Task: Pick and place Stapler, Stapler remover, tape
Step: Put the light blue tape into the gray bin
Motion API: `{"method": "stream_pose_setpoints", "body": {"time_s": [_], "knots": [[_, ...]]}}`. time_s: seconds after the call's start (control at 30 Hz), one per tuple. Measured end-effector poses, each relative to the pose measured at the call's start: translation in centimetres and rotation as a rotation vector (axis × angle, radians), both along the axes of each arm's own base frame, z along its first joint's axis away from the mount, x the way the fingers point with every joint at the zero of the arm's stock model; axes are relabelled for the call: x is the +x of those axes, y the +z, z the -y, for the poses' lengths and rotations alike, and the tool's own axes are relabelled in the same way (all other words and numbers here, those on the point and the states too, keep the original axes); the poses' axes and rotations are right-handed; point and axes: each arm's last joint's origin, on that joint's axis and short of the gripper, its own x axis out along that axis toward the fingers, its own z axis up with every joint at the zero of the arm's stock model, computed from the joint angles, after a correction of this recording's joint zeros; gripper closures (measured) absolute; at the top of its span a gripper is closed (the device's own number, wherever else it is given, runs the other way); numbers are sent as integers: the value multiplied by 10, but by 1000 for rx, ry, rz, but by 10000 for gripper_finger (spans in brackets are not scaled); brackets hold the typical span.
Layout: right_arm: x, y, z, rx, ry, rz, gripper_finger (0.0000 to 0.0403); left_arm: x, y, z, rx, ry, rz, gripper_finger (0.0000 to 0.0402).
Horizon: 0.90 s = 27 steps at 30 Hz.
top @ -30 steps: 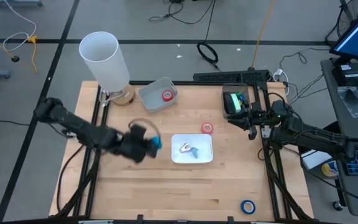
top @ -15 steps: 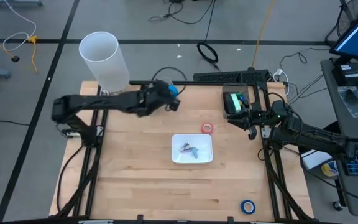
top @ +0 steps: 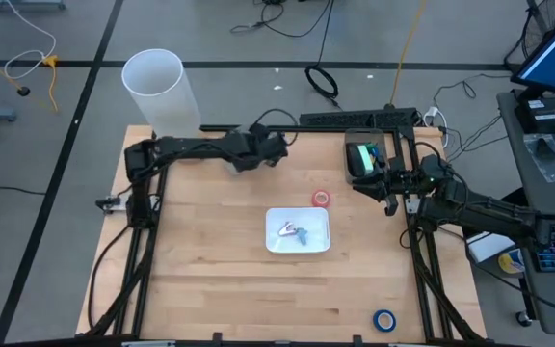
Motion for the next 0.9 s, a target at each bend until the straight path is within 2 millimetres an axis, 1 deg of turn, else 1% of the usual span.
{"method": "stream_pose_setpoints", "body": {"time_s": [0.1, 0.2, 0.37, 0.47, 0.6, 0.77, 0.9], "knots": [[0, 0, 0, 0, 0, 0, 316, -8, -11, 1, -15, 61, -93, 363], [0, 0, 0, -4, -6, 0, 316, -15, -11, 1, -22, 91, -133, 358], [0, 0, 0, 0, -7, 0, 316, -27, -20, 2, -51, 141, -201, 360], [0, 0, 0, 0, -4, 0, 316, -32, -23, 0, -62, 166, -217, 360], [0, 0, 0, 3, -4, 0, 316, -42, -30, -2, -150, 199, -241, 359], [0, 0, 0, 3, -4, 0, 316, -56, -47, -5, -243, 261, -254, 356], [0, 0, 0, 3, -4, 0, 316, -59, -51, -6, -262, 283, -249, 356]]}}
